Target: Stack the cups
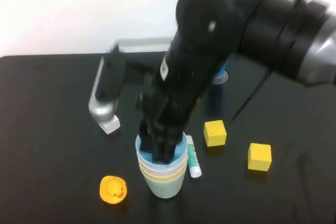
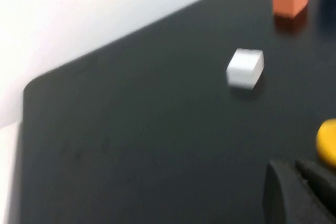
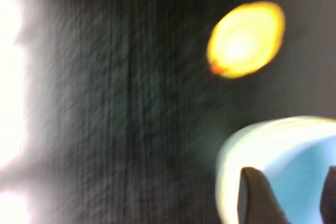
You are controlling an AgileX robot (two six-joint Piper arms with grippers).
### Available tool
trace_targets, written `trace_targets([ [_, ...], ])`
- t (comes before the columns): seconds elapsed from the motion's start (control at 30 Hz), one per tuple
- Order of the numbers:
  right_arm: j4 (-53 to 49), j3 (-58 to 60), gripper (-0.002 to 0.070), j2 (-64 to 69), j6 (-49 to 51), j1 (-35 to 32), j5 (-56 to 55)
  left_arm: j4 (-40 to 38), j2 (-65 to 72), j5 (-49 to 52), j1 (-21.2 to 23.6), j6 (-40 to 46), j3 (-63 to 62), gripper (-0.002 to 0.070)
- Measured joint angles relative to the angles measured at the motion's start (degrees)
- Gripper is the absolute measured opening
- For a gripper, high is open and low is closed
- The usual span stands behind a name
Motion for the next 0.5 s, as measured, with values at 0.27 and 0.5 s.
trace_targets([
  [0.27, -20.2, -8.7, 0.0183, -9.9, 4.6, 0.0, 0.2, -2.7, 0.0, -21.0, 0.0, -3.9, 0.0, 0.0],
  [0.5, -31.9, -8.6, 0.001, -25.3, 9.6, -0.2, 0.4, -2.8, 0.0, -20.9, 0.0, -4.1, 0.0, 0.0],
])
